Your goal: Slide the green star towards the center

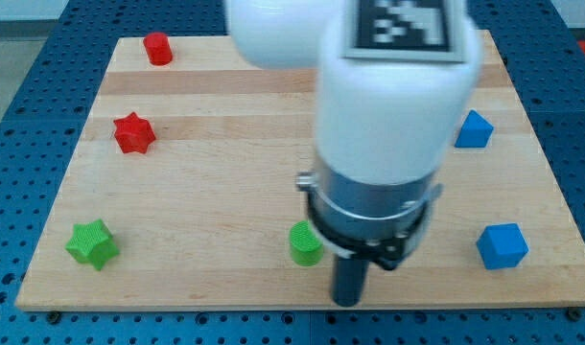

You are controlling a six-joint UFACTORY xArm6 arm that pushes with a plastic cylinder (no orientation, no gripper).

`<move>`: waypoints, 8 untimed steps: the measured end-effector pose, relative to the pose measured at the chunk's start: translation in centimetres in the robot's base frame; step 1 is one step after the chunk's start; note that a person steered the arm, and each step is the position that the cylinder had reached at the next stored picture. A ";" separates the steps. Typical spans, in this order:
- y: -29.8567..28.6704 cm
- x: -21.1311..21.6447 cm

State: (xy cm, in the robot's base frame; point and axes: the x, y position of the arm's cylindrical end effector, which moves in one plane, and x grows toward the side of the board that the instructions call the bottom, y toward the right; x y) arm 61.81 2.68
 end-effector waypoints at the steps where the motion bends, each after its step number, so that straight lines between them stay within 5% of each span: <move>1: -6.6 0.1; 4: -26.5 0.0; 8: -27.1 -4.1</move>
State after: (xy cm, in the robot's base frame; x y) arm 57.67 -24.38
